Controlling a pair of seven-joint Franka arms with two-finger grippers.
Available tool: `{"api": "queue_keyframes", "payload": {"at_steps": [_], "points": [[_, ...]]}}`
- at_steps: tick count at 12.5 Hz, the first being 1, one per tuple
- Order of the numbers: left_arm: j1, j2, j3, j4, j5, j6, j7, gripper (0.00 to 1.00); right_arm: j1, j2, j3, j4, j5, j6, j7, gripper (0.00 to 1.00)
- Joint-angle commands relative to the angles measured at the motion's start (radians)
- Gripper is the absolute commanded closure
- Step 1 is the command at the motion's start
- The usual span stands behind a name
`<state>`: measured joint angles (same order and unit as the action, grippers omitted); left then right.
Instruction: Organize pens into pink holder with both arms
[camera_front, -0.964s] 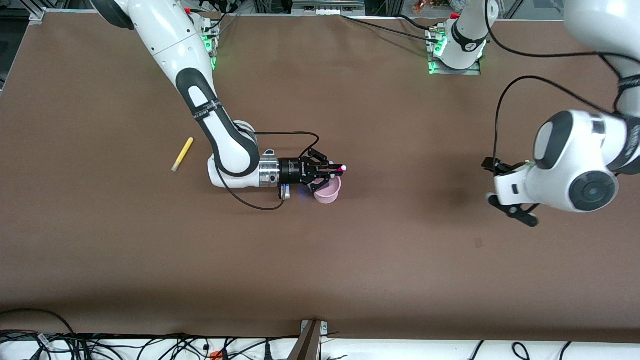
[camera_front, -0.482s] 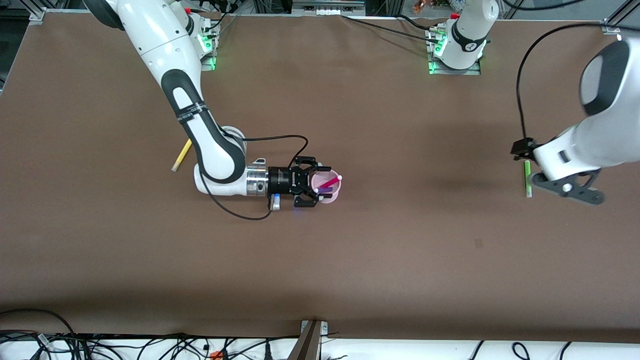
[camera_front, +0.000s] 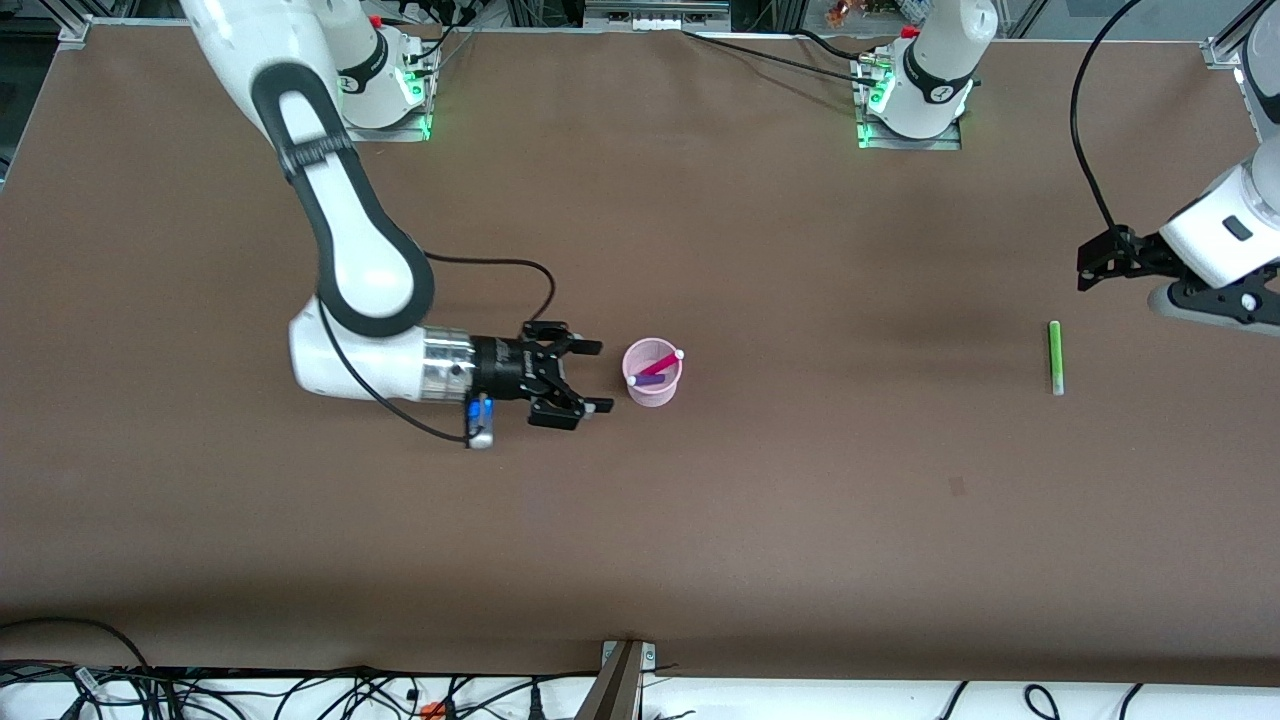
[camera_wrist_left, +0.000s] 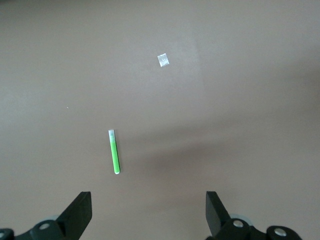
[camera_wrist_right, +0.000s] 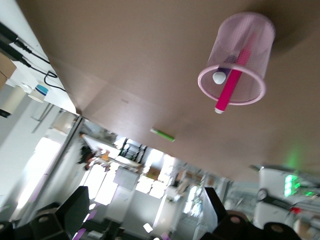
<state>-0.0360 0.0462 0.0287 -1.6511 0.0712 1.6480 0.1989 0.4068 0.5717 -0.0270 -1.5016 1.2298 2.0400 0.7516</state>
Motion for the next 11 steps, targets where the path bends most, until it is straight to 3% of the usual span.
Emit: {"api": "queue_keyframes", "payload": {"at_steps": [1,3,6,11], "points": [[-0.008,-0.032,-0.006,-0.018,-0.01,0.016,-0.018,0.0,0.004,-0.14,-0.056,-0.046,-0.256,-0.073,-0.011,0.0],[-0.012,-0.038,-0.01,-0.016,-0.01,0.009,-0.018,0.0,0.004,-0.226,-0.082,-0.043,-0.462,-0.109,-0.035,0.0],[-0.019,-0.026,-0.027,0.026,-0.011,-0.014,-0.025,0.0,0.004,-0.331,-0.172,-0.032,-0.639,-0.308,-0.153,0.0],[-0.021,0.012,-0.087,0.042,-0.007,-0.034,-0.029,0.0,-0.026,-0.478,-0.203,-0.042,-1.013,-0.472,-0.498,0.0]]}}
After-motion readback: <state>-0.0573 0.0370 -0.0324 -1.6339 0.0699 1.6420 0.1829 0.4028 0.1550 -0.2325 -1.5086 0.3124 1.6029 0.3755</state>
